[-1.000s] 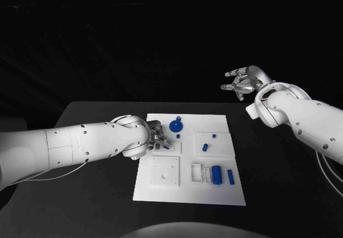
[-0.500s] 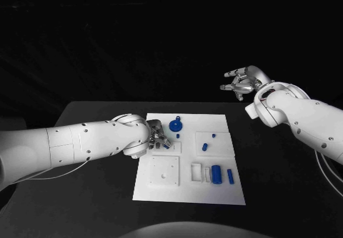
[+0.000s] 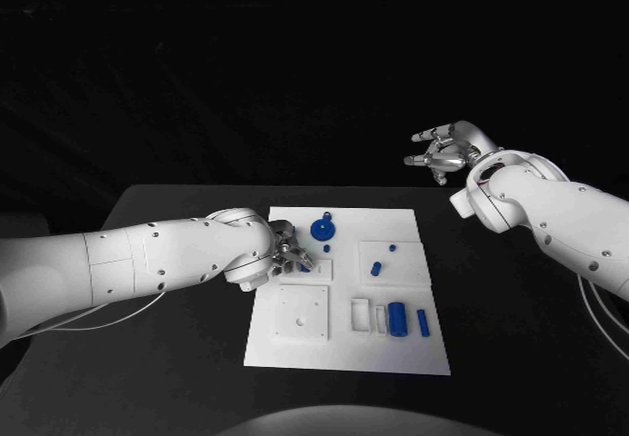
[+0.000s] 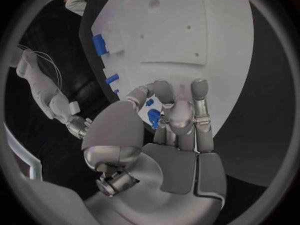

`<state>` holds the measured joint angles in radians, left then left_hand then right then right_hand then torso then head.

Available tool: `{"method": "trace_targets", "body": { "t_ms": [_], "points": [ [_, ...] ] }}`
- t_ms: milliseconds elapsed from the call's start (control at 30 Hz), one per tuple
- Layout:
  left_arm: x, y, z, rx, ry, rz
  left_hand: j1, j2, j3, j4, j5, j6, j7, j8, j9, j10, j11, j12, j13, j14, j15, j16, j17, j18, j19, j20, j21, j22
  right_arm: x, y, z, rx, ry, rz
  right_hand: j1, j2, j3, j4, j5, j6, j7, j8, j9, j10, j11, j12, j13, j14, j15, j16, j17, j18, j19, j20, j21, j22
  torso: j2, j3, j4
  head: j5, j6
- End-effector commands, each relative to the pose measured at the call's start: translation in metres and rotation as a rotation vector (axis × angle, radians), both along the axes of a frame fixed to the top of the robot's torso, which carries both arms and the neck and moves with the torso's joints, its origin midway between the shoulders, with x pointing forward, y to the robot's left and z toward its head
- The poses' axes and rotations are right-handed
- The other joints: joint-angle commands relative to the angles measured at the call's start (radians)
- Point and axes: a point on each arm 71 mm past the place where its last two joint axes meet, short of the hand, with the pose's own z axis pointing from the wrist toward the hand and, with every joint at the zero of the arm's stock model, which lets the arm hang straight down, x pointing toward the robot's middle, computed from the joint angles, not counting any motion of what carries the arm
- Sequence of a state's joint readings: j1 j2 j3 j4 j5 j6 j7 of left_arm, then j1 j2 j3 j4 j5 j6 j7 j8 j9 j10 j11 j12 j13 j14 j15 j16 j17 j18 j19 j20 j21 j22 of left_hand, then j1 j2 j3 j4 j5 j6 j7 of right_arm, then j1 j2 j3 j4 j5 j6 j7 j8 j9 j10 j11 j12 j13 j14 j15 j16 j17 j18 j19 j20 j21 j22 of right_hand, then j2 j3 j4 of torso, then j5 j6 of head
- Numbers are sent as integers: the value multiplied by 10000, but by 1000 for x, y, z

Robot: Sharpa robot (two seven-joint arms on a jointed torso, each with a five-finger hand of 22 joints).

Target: Assemble the parts on the task board

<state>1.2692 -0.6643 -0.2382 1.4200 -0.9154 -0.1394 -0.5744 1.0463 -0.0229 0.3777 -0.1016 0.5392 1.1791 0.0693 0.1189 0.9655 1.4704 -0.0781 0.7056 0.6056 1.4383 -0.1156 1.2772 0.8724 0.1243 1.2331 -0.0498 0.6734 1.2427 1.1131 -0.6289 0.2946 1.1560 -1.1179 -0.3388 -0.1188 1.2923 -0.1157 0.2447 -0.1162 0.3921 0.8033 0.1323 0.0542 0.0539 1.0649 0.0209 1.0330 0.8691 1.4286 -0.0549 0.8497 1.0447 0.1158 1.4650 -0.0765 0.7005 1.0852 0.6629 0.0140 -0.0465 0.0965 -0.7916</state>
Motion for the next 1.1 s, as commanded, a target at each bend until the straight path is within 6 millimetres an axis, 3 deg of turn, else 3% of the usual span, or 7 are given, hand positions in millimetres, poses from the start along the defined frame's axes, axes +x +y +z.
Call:
{"method": "trace_targets", "body": {
  "t_ms": [33, 500, 1100],
  "points": [
    [-8, -6, -7, -353, 841, -57, -179, -1, 1093, -1160, 131, 1534, -1128, 81, 63, 399, -130, 54, 0, 71, 4, 60, 58, 66, 60, 2, -60, 60, 0, 1, -1, -98, 74, 125, -62, -30, 34, -50, 44, -29, 62, 1, 9, -67, 19, -38, -7, 9, 10, -35, -6, 183, 496, 19, -66, -6, -2, -1, -3, 3, -8],
    [-4, -5, -6, -345, 847, 97, -350, 94, 1138, -1320, 183, 1545, -1149, 111, 324, 395, -144, 188, -51, 70, -8, 194, 153, 116, 106, 48, -167, 300, 0, 2, -3, -107, 115, 133, -81, -22, 98, -105, 139, -24, 65, 5, 11, -80, 18, -46, -14, 3, 9, -43, -10, 188, 497, 19, -81, 2, 4, 1, 1, 14, -15],
    [1, -12, -5, 37, 740, -309, -347, 119, 1083, -1271, 97, 1654, -1202, 190, 612, 399, -169, 338, -82, 94, -9, 338, 303, 174, 133, 143, -233, 445, 0, 3, -5, -136, 185, 173, -120, -30, 168, -176, 342, -50, 68, 2, 9, -89, 16, -60, -24, -2, 7, -48, -10, 188, 496, 16, -93, 13, -1, -7, -3, -16, -57]
  ]
}}
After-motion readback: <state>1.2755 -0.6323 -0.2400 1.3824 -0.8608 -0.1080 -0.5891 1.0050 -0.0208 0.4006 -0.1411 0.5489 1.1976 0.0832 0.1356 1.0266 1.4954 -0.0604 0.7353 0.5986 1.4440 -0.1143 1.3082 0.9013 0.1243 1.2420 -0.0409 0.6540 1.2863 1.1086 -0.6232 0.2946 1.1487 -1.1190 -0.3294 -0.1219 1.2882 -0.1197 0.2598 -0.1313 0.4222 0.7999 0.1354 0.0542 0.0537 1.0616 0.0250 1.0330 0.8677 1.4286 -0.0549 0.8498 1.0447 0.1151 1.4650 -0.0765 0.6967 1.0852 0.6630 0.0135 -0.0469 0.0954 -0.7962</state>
